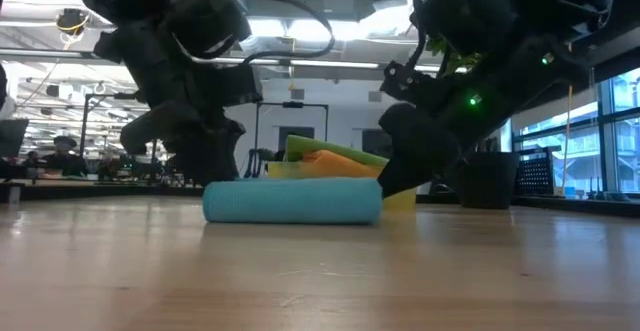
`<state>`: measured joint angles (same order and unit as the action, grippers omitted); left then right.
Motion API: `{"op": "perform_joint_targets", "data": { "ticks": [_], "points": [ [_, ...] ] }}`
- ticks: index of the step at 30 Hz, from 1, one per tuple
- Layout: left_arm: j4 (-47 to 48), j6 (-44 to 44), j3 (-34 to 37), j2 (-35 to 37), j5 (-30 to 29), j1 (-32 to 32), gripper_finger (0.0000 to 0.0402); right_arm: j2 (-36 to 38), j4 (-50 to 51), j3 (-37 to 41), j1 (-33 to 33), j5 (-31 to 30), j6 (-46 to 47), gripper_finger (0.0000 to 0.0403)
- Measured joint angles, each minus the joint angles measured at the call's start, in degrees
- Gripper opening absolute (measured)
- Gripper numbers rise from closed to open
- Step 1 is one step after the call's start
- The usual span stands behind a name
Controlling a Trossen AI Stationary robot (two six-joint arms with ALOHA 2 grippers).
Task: Fold microfiber towels
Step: Fold the blue microfiber towel, then stack the folded blue microfiber towel on top of the green microfiber towel in the bin
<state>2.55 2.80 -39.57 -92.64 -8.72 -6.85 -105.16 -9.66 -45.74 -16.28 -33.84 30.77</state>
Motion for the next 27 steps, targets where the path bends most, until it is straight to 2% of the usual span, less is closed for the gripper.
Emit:
{"op": "perform_joint_targets", "data": {
  "ticks": [6, 14, 17, 20, 24, 27],
  "points": [
    [0.6, -0.7, -1.3, 0.5, -5.1, -0.8, 0.0086, 0.1, 0.0, -0.8, -0.1, -2.7, -2.6, 0.0098],
    [9.2, -1.8, -4.2, 5.3, -13.3, -1.9, 0.0130, 1.2, 2.7, -2.9, -0.1, -5.1, -7.1, 0.0122],
    [9.1, -1.4, -4.4, 7.9, -13.2, -2.9, 0.0134, 1.7, 6.3, -4.2, -0.6, -6.4, -7.6, 0.0123],
    [6.1, -0.9, -4.4, 9.2, -9.5, -5.9, 0.0135, 2.0, 8.9, -5.3, -1.6, -7.1, -8.1, 0.0124],
    [-0.4, -1.5, -4.5, 7.1, -8.8, -12.5, 0.0135, 2.0, 8.8, -6.3, -2.5, -7.1, -8.8, 0.0124],
    [-2.7, -1.8, -4.5, 4.0, -11.3, -16.8, 0.0136, 2.0, 8.6, -6.7, -2.7, -7.2, -8.9, 0.0124]
  ]
}}
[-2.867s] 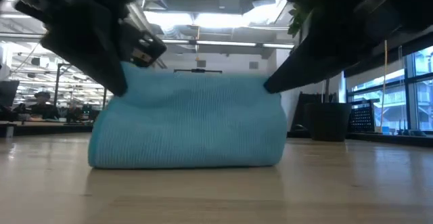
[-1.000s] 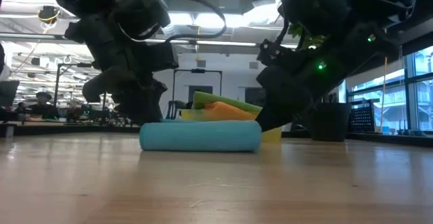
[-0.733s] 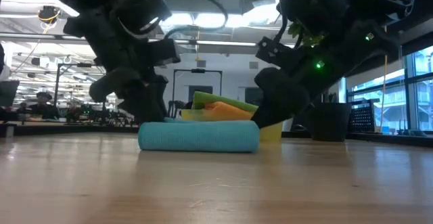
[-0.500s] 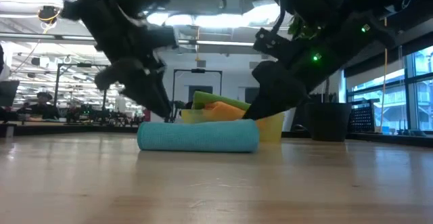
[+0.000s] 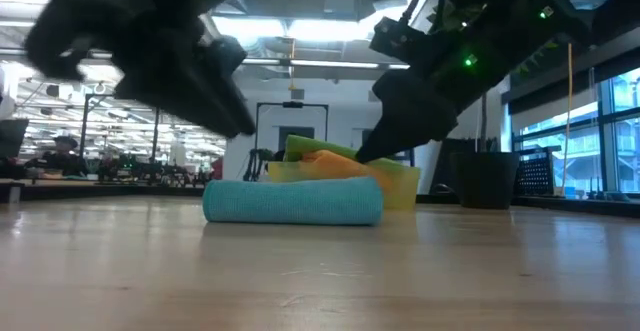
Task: Fold microfiber towels
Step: Stack the folded blue microfiber towel on top of the green microfiber towel in the bin
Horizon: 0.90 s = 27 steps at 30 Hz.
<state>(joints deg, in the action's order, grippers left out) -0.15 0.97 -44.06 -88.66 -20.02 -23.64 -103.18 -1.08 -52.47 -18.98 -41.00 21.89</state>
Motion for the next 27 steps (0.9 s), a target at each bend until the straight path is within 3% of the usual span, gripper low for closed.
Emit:
{"op": "perform_joint_targets", "data": {
  "ticks": [8, 15, 27],
  "points": [
    [0.5, 1.7, -2.2, -7.7, -2.4, -1.8, 0.0187, 0.0, 0.4, 0.0, 0.0, -0.6, -1.5, 0.0124],
    [1.8, -2.7, -5.7, -13.5, -8.9, -1.5, 0.0233, 0.0, 0.7, 0.0, -0.1, -0.6, -1.5, 0.0124],
    [8.1, -1.7, -9.9, -18.7, -14.9, -1.1, 0.0237, 0.0, 0.6, 0.0, -0.3, 0.3, -1.4, 0.0124]
  ]
}}
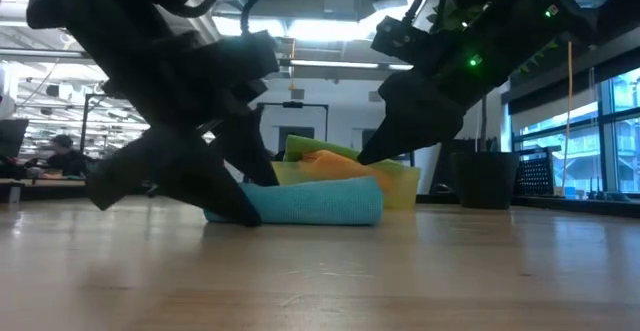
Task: Fold microfiber towels
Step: Stack the folded blue microfiber towel on top of the green microfiber towel in the bin
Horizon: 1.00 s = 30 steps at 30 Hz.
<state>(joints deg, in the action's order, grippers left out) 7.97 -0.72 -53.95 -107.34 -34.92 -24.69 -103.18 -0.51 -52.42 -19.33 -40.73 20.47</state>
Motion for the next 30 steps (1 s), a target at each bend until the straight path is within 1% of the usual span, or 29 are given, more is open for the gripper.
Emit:
{"op": "perform_joint_targets", "data": {
  "ticks": [3, 5, 11, 12, 16, 19, 23, 27, 30],
  "points": [
    [-0.1, 0.4, 0.0, -0.1, -0.9, 0.6, 0.0236, 0.0, -0.1, 0.0, -0.3, 0.1, -0.3, 0.0124],
    [-0.1, 0.4, 0.1, -0.2, -1.0, 1.2, 0.0232, 0.0, -0.4, 0.0, -1.0, 0.1, -2.4, 0.0124],
    [0.1, 0.4, 0.5, -0.3, -1.1, 2.8, 0.0195, 0.0, -1.8, 0.0, -5.4, 0.3, -13.2, 0.0122],
    [0.1, 0.3, 0.5, -0.3, -0.6, 3.0, 0.0188, 0.0, -2.4, 0.0, -6.2, 1.0, -14.3, 0.0121],
    [0.1, 0.3, 0.5, -0.3, 0.8, 3.7, 0.0156, -0.8, -7.5, 0.0, -8.4, 7.5, -18.3, 0.0128],
    [0.1, 0.2, 0.5, -0.3, 1.3, 4.0, 0.0135, -2.9, -9.4, 0.0, -9.5, 9.5, -22.2, 0.0158],
    [-0.4, 0.1, 0.6, -0.3, 1.3, 4.0, 0.0125, -5.4, -9.7, 0.1, -9.3, 8.6, -22.5, 0.0222],
    [-0.7, 0.0, 0.6, -0.3, 1.7, 4.0, 0.0124, -7.5, -10.8, 0.1, -8.4, 4.9, -25.0, 0.0281],
    [-0.8, 0.0, 0.6, -0.3, 2.0, 4.3, 0.0124, -9.5, -11.3, 0.0, -7.5, 1.8, -28.1, 0.0304]
  ]
}}
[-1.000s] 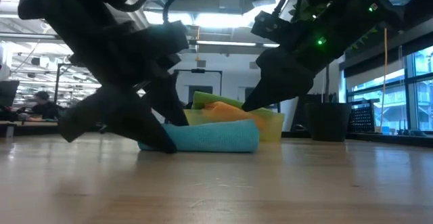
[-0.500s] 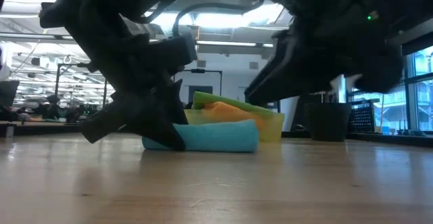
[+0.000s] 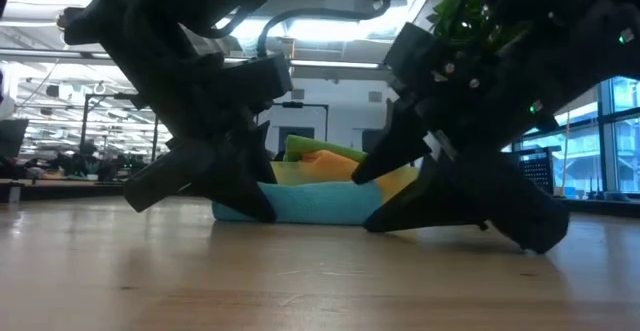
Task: Fold microfiber towels
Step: Stack the folded blue microfiber towel on top of the green microfiber towel in the bin
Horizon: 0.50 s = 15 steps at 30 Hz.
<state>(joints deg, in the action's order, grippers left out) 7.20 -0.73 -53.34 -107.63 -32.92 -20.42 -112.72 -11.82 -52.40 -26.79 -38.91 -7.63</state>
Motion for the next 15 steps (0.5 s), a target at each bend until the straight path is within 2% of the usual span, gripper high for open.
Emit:
{"op": "perform_joint_targets", "data": {
  "ticks": [6, 15],
  "points": [
    [-0.3, 0.0, 0.0, 0.0, 0.6, 0.5, 0.0124, -1.9, -0.7, -0.3, 2.0, -0.4, -2.2, 0.0303],
    [-0.3, 0.0, 0.0, 0.0, 0.9, 0.6, 0.0124, -2.0, 1.3, -0.3, 5.0, -2.2, -4.3, 0.0250]
  ]
}}
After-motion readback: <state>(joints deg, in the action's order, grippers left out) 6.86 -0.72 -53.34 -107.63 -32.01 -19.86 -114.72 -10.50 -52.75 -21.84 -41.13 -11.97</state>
